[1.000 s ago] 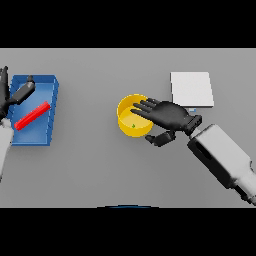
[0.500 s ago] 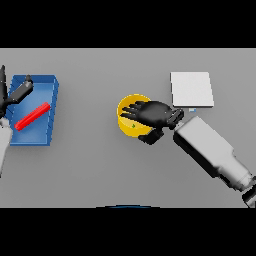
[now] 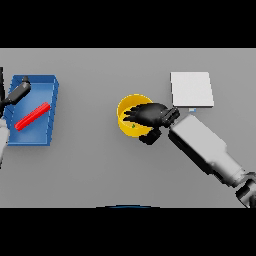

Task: Pick up the red beaker and tilt it to pour out 1 green nut into yellow bowl. Pick up the yellow bowl and place it on the metallic measuring scale.

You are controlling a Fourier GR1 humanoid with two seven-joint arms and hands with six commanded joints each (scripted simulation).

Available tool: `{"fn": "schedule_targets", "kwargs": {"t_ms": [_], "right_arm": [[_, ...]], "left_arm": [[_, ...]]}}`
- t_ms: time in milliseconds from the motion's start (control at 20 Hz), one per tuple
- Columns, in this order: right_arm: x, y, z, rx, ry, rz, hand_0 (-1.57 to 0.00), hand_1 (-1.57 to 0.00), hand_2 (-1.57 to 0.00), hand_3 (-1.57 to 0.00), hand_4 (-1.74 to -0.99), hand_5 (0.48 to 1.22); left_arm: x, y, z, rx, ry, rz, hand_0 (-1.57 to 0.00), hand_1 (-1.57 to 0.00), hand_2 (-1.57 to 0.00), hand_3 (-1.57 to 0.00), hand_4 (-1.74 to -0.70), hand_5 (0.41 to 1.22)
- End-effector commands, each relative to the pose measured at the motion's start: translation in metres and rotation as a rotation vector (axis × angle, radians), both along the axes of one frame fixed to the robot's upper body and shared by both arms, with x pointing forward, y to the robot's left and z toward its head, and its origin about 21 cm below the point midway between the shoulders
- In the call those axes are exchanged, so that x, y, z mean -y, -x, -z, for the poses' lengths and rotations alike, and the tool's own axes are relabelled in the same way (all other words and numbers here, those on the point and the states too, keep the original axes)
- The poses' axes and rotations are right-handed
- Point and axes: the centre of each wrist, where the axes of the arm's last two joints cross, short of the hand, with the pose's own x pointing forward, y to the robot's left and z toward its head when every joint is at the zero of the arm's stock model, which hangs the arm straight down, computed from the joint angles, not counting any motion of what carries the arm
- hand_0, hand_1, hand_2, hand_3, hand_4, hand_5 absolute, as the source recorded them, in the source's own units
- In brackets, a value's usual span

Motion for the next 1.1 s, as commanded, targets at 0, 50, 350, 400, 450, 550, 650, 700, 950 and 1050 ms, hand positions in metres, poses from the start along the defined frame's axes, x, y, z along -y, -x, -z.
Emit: {"fn": "schedule_targets", "kwargs": {"t_ms": [0, 50, 350, 400, 450, 550, 650, 700, 950, 1050], "right_arm": [[-0.001, -0.001, 0.000, -0.014, 0.010, 0.027, 0.00, -0.01, -0.04, -0.10, -1.293, 0.776], [0.000, 0.000, 0.000, -0.031, 0.008, 0.035, -0.03, -0.04, -0.07, -0.14, -1.302, 0.805], [0.001, 0.002, 0.001, -0.060, 0.007, 0.008, -1.11, -1.10, -1.08, -0.71, -1.557, 1.096], [0.002, 0.001, 0.000, -0.067, 0.008, 0.007, -1.20, -1.19, -1.13, -0.87, -1.594, 1.121], [0.001, 0.000, -0.002, -0.075, 0.014, 0.008, -1.28, -1.27, -1.18, -1.01, -1.623, 1.141], [0.003, 0.000, -0.001, -0.072, 0.008, 0.001, -1.38, -1.38, -1.23, -1.21, -1.666, 1.170], [0.006, 0.000, -0.003, -0.079, 0.002, 0.001, -1.45, -1.45, -1.27, -1.32, -1.693, 1.188], [0.008, 0.002, -0.001, -0.073, -0.011, -0.002, -1.47, -1.47, -1.28, -1.37, -1.702, 1.195], [0.004, 0.004, -0.014, -0.051, -0.028, -0.006, -1.54, -1.54, -1.33, -1.38, -1.728, 1.212], [0.007, 0.002, -0.026, -0.034, -0.034, 0.014, -1.55, -1.55, -1.37, -1.31, -1.733, 1.215]], "left_arm": [[-0.001, -0.001, -0.004, 0.008, -0.002, 0.006, 0.00, 0.00, 0.00, 0.00, -0.75, 0.700], [-0.002, -0.001, -0.001, 0.003, -0.007, -0.001, 0.00, 0.00, 0.00, 0.00, -0.75, 0.701], [0.001, 0.001, 0.001, 0.008, -0.013, 0.002, 0.00, 0.00, 0.00, 0.00, -0.76, 0.701], [0.001, 0.000, -0.002, 0.012, -0.017, 0.003, 0.00, 0.00, 0.00, 0.00, -0.75, 0.700], [0.002, 0.000, -0.004, 0.015, -0.016, 0.005, 0.00, 0.00, 0.00, 0.00, -0.75, 0.698], [0.003, 0.000, -0.004, 0.011, -0.019, 0.014, 0.00, 0.00, 0.00, 0.00, -0.75, 0.692], [0.003, -0.001, -0.003, 0.004, -0.022, 0.013, 0.00, 0.00, 0.00, 0.00, -0.74, 0.690], [0.001, -0.001, -0.006, 0.000, -0.024, 0.009, 0.00, 0.00, 0.00, 0.00, -0.74, 0.689], [0.003, 0.001, -0.002, 0.006, -0.024, 0.010, 0.00, 0.00, 0.00, 0.00, -0.73, 0.687], [0.002, 0.001, -0.004, 0.013, -0.027, 0.014, 0.00, 0.00, 0.00, 0.00, -0.73, 0.691]]}}
